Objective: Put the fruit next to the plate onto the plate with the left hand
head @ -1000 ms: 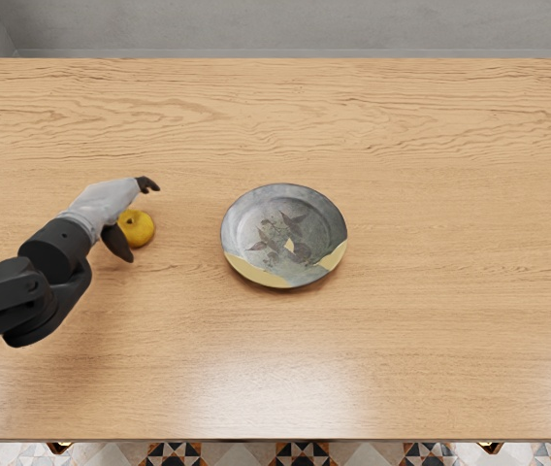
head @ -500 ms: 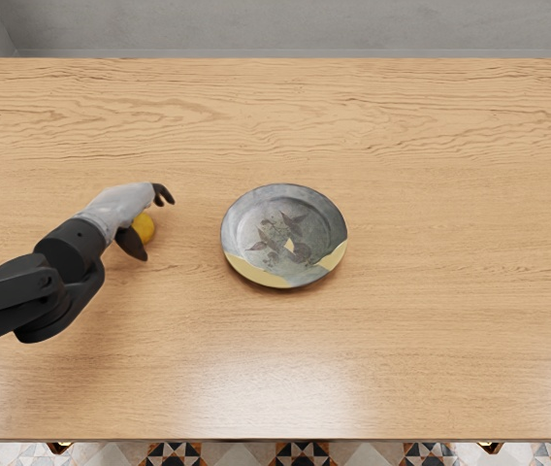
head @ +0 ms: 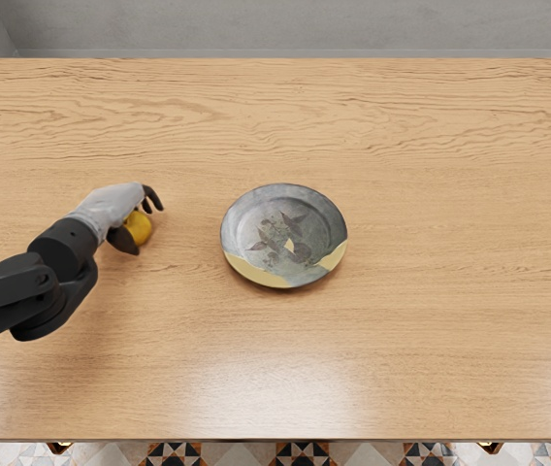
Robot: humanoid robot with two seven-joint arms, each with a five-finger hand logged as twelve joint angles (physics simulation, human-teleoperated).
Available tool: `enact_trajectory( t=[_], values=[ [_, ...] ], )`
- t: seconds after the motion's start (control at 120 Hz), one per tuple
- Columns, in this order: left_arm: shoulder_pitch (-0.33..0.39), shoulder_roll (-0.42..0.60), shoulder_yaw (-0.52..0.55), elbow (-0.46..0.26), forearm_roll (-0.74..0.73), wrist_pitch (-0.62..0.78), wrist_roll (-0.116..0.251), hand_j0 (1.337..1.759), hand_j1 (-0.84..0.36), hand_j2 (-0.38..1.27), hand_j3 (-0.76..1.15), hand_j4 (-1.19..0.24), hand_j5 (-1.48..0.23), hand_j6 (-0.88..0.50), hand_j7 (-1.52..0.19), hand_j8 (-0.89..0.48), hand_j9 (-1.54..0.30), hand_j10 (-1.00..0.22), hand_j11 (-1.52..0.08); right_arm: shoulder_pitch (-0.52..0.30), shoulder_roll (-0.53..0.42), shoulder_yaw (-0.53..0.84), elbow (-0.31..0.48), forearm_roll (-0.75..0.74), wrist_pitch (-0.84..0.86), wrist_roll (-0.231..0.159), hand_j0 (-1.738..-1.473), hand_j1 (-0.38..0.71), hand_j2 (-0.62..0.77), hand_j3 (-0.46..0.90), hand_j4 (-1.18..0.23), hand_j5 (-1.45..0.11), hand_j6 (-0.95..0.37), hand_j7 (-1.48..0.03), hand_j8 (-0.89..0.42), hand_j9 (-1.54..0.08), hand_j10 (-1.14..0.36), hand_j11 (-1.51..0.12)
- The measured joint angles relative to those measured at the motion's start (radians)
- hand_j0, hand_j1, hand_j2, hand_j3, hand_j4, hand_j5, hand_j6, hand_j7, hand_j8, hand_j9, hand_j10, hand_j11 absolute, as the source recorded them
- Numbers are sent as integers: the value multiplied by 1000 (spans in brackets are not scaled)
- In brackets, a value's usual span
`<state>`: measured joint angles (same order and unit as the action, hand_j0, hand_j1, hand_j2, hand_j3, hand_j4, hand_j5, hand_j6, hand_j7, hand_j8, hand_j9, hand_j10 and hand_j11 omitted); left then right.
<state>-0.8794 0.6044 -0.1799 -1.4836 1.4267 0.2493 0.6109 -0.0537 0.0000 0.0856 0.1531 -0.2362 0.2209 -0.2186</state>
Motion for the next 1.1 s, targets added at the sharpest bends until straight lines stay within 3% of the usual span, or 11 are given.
enact_trajectory(
  t=[0.342,0.583,0.642,0.733,1.1],
  values=[
    [6,-2,1,5,-10,-1,0,1658,-247,162,0,-527,-648,-528,-648,-403,-666,-516,-666,0,0,0,0,0,0,0,-1658,-322,-5,0,-22,-29,-22,-29,-22,-29,-22,-29],
    [1,-2,0,7,-57,0,0,1654,-266,161,-9,-614,-709,-510,-731,-343,-756,-473,-772,0,0,0,-1,0,0,0,-1658,-323,-5,0,-22,-29,-22,-29,-22,-29,-22,-29],
    [1,-2,0,7,-58,2,-1,1655,-299,279,-105,-643,-692,-509,-738,-338,-773,-482,-787,0,0,0,-1,0,0,0,-1658,-322,-5,0,-22,-29,-22,-29,-22,-29,-22,-29],
    [-8,-2,-3,9,-76,1,0,1656,-265,289,-77,-634,-724,-544,-762,-390,-785,-520,-794,0,0,0,0,0,0,0,-1658,-322,-5,0,-22,-29,-22,-29,-22,-29,-22,-29],
    [-82,3,-138,12,-395,-1,0,1654,-202,192,-13,-588,-786,-568,-785,-426,-791,-557,-788,0,0,-1,-1,0,0,0,-1658,-322,-5,0,-22,-29,-22,-29,-22,-29,-22,-29]
  ],
)
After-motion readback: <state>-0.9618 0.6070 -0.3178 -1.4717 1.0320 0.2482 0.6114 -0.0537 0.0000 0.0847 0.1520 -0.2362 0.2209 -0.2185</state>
